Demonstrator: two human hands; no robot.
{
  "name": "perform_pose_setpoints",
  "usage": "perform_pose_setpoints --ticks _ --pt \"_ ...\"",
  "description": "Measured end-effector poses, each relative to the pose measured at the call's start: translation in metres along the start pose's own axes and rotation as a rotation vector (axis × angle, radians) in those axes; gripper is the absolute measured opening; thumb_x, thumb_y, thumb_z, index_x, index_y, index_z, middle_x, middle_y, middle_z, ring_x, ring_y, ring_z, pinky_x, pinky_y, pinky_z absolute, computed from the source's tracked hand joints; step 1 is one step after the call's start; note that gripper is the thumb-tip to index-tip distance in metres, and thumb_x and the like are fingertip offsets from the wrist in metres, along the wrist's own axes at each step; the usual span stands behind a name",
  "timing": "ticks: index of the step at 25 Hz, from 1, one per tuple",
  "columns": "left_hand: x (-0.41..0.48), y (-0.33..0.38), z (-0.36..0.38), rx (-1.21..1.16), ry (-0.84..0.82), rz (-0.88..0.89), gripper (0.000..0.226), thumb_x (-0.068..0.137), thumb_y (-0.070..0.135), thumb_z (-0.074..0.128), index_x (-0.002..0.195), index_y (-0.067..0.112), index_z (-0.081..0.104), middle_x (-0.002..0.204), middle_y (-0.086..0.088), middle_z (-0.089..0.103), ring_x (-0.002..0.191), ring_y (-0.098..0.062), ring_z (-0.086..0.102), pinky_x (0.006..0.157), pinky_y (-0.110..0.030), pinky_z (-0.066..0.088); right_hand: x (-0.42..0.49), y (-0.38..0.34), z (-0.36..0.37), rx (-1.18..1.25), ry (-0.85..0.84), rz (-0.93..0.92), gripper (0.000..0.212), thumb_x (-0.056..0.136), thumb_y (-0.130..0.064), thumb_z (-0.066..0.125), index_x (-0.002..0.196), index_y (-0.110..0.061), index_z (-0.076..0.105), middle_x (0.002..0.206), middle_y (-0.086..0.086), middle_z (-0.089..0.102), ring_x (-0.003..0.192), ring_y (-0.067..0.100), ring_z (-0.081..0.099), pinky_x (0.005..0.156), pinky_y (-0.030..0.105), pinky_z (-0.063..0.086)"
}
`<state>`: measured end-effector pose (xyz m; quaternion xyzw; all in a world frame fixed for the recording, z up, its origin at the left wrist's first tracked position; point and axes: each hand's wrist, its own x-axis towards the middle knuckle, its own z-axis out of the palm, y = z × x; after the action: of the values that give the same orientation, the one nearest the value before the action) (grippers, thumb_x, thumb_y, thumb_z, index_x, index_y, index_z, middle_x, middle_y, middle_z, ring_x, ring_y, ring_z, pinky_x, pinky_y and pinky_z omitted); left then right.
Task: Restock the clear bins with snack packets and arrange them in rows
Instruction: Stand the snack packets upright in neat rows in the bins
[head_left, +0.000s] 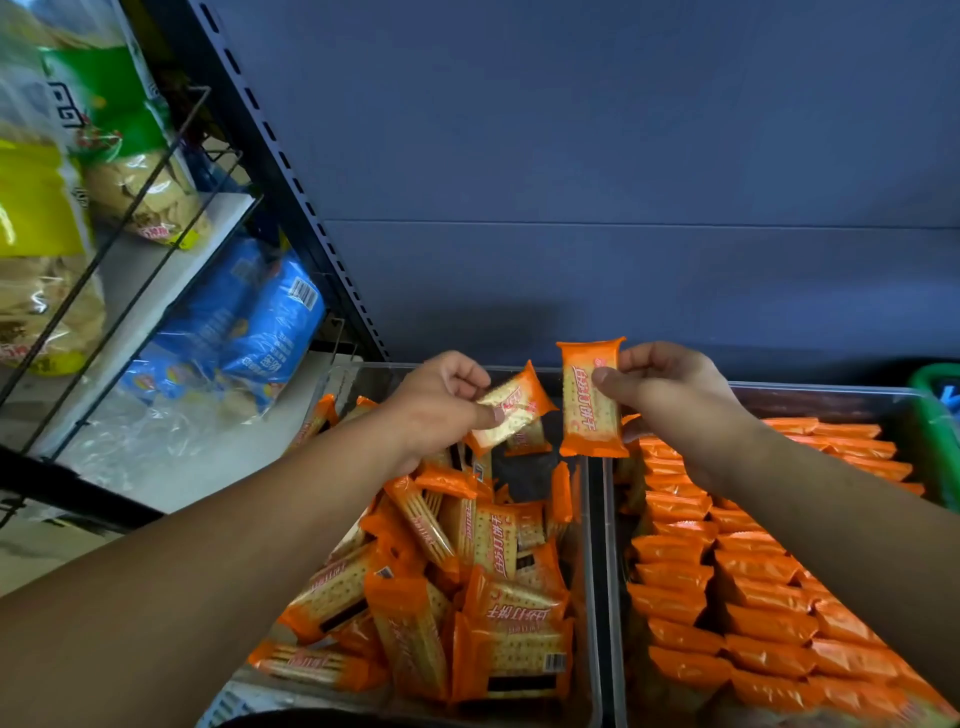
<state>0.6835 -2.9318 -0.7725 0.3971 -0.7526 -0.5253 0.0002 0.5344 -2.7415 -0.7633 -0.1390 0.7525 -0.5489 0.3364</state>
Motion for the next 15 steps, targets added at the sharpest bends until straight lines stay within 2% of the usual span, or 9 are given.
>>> perform_pose_setpoints --ticks 3,6,10,15 --pt "0.001 -0.006 0.0 -0.07 -0.059 -0.016 0.048 0.088 0.007 0.081 0.13 0.024 0.067 0.116 -0.004 0.072 0.106 -0.019 0.072 0.095 -0.039 0.061 0.002 0.003 0.002 0.042 -0.026 0.007 0.029 0.096 -0.016 0.074 0.121 -0.009 0.061 0.1 0.01 0.077 0.084 0.025 0.078 0.064 0.034 0.061" --pt "0.002 -0.006 0.001 -0.122 -0.057 -0.004 0.038 0.088 0.003 0.08 0.12 0.021 0.072 0.113 -0.004 0.076 0.103 -0.019 0.075 0.091 -0.04 0.063 0.003 0.004 0.004 0.052 -0.063 -0.008 0.034 0.096 -0.012 0.074 0.126 -0.007 0.059 0.1 0.012 0.078 0.083 0.026 0.079 0.075 0.043 0.066" --pt "0.001 0.0 0.006 -0.133 -0.069 0.01 0.031 0.084 0.002 0.082 0.109 0.019 0.073 0.104 -0.002 0.079 0.101 -0.02 0.075 0.09 -0.038 0.062 -0.001 0.0 0.007 0.085 -0.106 -0.016 0.043 0.094 -0.008 0.075 0.132 -0.014 0.055 0.101 0.01 0.078 0.087 0.022 0.079 0.077 0.043 0.066" --pt "-0.005 0.006 0.004 -0.346 -0.211 -0.001 0.037 0.085 0.001 0.081 0.119 0.008 0.066 0.109 -0.01 0.079 0.104 -0.027 0.076 0.094 -0.044 0.061 -0.005 -0.001 0.016 0.047 -0.143 -0.088 0.046 0.095 -0.004 0.073 0.134 -0.022 0.059 0.112 0.002 0.072 0.093 0.015 0.077 0.077 0.04 0.066"
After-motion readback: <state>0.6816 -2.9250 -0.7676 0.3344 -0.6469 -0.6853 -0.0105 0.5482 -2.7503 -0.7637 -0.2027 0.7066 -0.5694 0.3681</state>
